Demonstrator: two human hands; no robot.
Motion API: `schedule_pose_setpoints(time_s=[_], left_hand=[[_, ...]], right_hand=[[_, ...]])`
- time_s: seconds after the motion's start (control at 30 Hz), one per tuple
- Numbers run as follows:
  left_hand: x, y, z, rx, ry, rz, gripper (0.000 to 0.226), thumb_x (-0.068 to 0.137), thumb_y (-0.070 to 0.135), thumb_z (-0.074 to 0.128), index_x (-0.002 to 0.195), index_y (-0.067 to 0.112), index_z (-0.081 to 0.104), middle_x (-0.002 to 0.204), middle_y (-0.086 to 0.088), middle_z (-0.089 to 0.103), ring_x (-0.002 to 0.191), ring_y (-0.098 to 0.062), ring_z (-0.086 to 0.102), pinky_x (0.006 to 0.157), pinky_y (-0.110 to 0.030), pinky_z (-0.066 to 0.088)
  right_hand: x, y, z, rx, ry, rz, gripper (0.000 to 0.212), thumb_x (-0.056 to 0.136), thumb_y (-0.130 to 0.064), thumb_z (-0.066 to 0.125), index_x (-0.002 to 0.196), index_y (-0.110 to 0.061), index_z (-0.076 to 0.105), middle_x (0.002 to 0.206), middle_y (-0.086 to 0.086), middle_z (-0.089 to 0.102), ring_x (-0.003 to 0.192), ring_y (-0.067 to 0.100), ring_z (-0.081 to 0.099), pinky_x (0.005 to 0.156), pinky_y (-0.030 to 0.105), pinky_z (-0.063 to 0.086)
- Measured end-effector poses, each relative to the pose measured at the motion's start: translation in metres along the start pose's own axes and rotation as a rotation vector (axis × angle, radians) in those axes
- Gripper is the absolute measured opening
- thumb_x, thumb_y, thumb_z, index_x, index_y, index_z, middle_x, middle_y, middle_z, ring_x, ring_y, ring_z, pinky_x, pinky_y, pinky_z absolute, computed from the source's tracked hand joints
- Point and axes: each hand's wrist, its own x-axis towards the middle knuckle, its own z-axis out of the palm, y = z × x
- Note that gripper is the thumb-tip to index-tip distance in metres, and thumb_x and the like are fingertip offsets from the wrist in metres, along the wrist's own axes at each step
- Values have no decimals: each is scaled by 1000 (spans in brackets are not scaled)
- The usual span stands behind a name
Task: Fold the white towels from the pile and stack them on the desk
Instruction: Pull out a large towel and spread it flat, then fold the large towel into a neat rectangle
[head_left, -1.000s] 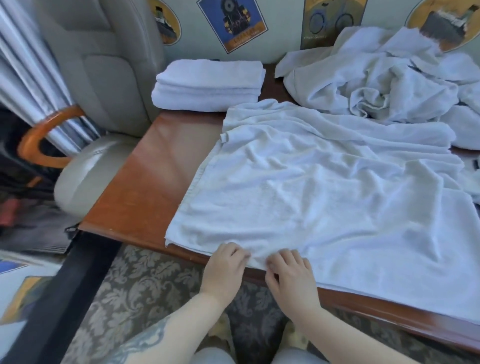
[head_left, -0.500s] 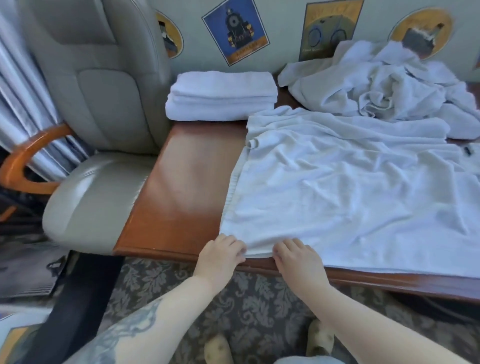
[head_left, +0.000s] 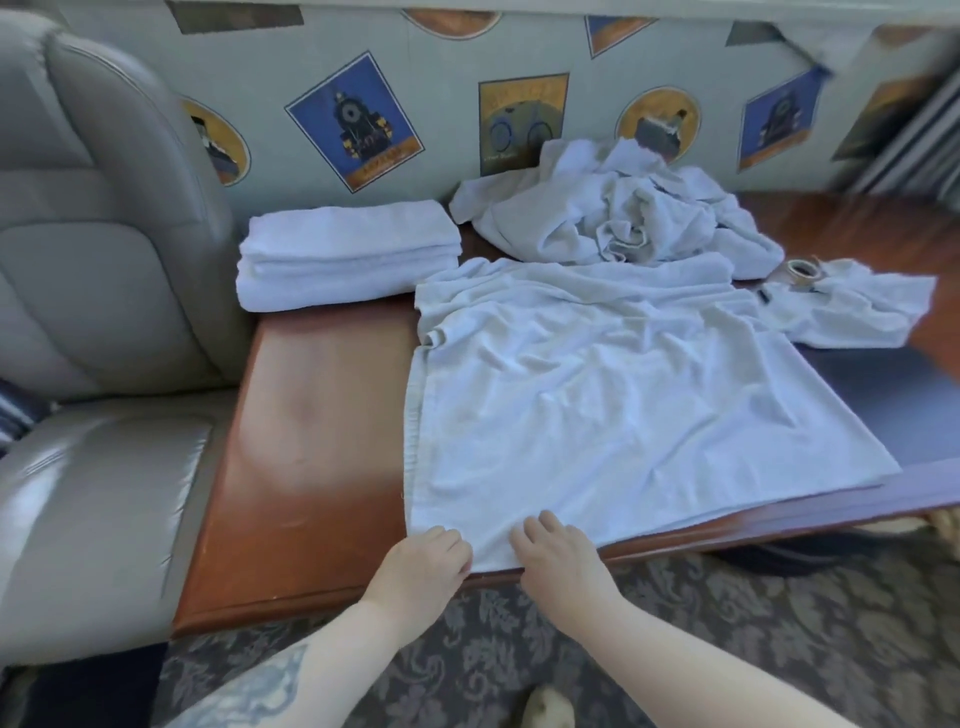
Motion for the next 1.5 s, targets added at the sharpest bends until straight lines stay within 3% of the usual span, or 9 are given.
schedule_pose_setpoints(time_s=[0.33,0.47,0.57,0.7,0.87,0.97,1.07,1.3,1.5], left_hand=[[23,-1,-2,-268,-315,-381,39,95,61,39,88,25,52,84,8,56,77,-12,52,67,-29,42],[65,3,-6,-215,-200,-544,26,99,46,42,104,26,57,105,7,58,100,-15,57,89,-31,49],[75,0,12,-95,-300,-510,65,99,49,41,154,26,17,161,3,10,151,-23,4,121,-36,6],[66,-2,38,-49,-449,-527,84,91,74,15,134,32,-44,144,5,-51,130,-21,-49,95,-37,-40],[71,-11,37,-75,-575,-528,97,79,85,19,136,35,-42,143,5,-52,135,-21,-46,113,-47,-21],[97,-27,18,-36,-392,-494,80,86,74,29,151,29,20,155,8,17,145,-24,15,114,-38,14],[130,-56,-4,-19,-141,-327,39,95,46,41,130,31,47,128,12,47,121,-12,44,101,-27,25],[220,-107,10,76,-375,21,82,92,51,52,156,33,5,163,6,-16,148,-17,-22,118,-37,-14],[282,-138,11,101,-796,40,129,56,82,66,148,50,-17,153,14,-38,143,-22,-35,112,-65,-2]], right_hand=[[6,16,-12,612,-29,314,15,91,-41,46,84,-29,52,90,-11,56,92,11,50,73,26,41],[16,37,-16,494,172,350,24,98,-32,47,122,-32,51,125,-13,53,120,10,46,96,21,38],[24,51,-7,427,9,311,57,99,-42,42,151,-31,20,161,-5,14,147,17,16,117,38,21],[26,69,20,316,-227,328,89,84,-75,20,151,-35,-23,156,-3,-33,147,18,-24,113,60,-2],[31,65,19,381,-309,375,116,60,-90,15,152,-29,-20,155,-3,-37,143,17,-33,107,66,-10],[48,64,3,429,-71,482,89,70,-83,16,147,-39,23,162,-11,-7,148,14,-14,113,55,-5],[66,57,-4,419,-62,553,75,87,-71,27,152,-36,14,162,-6,-14,148,19,-20,116,52,-9],[74,53,13,504,-316,958,118,65,-93,28,146,-32,-31,150,2,-44,142,24,-35,103,68,-12],[78,65,10,513,-406,939,127,57,-96,31,131,-26,-45,138,3,-57,133,21,-46,92,68,-28]])
